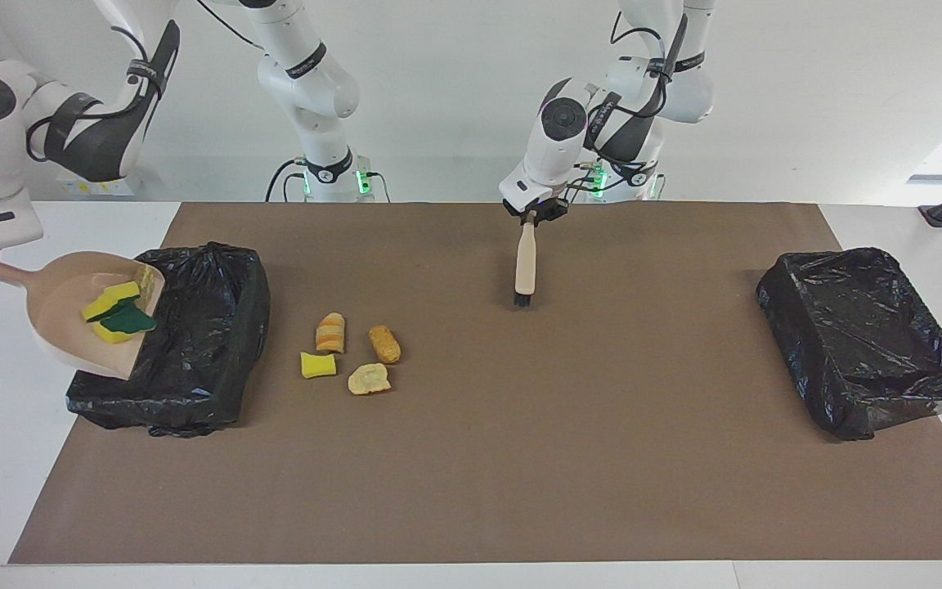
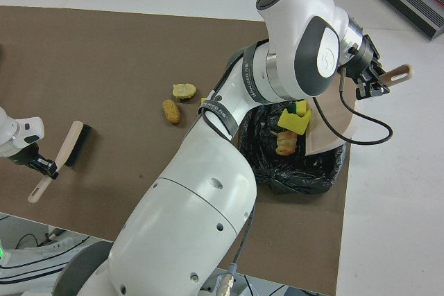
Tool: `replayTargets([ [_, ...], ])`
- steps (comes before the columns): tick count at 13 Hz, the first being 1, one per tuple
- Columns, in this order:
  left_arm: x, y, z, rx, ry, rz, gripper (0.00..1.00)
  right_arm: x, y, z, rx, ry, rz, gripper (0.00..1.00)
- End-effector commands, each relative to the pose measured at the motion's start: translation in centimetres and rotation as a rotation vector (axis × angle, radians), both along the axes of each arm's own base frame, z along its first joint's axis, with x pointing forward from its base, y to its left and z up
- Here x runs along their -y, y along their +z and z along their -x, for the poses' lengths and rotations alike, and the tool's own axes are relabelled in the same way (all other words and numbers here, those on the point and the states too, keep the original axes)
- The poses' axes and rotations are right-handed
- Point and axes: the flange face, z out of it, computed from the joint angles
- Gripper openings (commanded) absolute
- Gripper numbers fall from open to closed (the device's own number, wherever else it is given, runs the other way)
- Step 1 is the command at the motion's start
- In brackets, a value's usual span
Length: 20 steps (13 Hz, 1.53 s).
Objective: Sweep and dump trash in bin
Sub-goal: 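Tip the dustpan with the right gripper to dump debris into the bin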
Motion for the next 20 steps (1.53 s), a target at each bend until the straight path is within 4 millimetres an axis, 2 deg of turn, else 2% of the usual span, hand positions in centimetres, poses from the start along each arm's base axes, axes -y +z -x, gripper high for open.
replayTargets([
  [1, -0.2, 0.0, 0.7, 0.011, 0.025, 0.012, 0.00, -0.1, -0.1, 0.7, -0.006, 0.024, 0.071, 0.00],
  [3, -0.2, 0.0, 0.7, 0.009, 0.029, 0.010, 0.00, -1.0, 0.4, 0.3, -0.024, 0.049, 0.124, 0.00],
  [5, -0.1, 0.0, 0.7, 0.010, 0.030, 0.012, 0.00, -2.0, 2.8, 0.9, -0.016, 0.044, 0.156, 0.00],
  [6, -0.1, 0.1, 0.6, 0.014, 0.029, 0.014, 0.12, -3.3, 4.6, 1.2, -0.015, 0.039, 0.180, 0.00],
  [7, 0.0, 0.1, 0.5, 0.014, 0.031, 0.016, 0.29, -3.7, 6.7, 2.0, -0.004, 0.010, 0.189, 0.00],
  [8, 0.1, 0.1, 0.3, 0.017, 0.028, 0.019, 0.53, -4.1, 8.3, 2.9, 0.014, -0.030, 0.184, 0.00],
  [9, 0.2, 0.3, 0.1, 0.020, 0.031, 0.021, 1.00, -5.4, 9.8, 3.8, 0.063, -0.097, 0.146, 0.00],
  [10, 0.3, 0.1, -0.1, 0.017, 0.030, 0.022, 1.00, -6.2, 10.5, 4.7, 0.100, -0.190, 0.068, 0.00],
  [11, 0.4, 0.5, -0.6, 0.020, 0.032, 0.028, 1.00, -7.6, 10.1, 5.0, 0.091, -0.240, 0.015, 0.00],
  [13, 0.6, 1.4, -1.7, 0.033, 0.033, 0.045, 1.00, -11.8, 9.4, 4.9, 0.125, -0.328, -0.066, 0.00],
  [16, -0.1, 4.4, -5.0, 0.084, 0.077, 0.078, 1.00, -18.6, 7.7, 4.4, 0.226, -0.509, -0.193, 0.00],
  [18, -1.5, 6.0, -7.7, 0.159, 0.083, 0.064, 1.00, -24.1, 5.7, 3.7, 0.302, -0.704, -0.274, 0.00],
  [20, -2.7, 7.1, -11.1, 0.189, 0.127, 0.069, 1.00, -30.0, 4.4, 3.0, 0.404, -0.919, -0.333, 0.00],
])
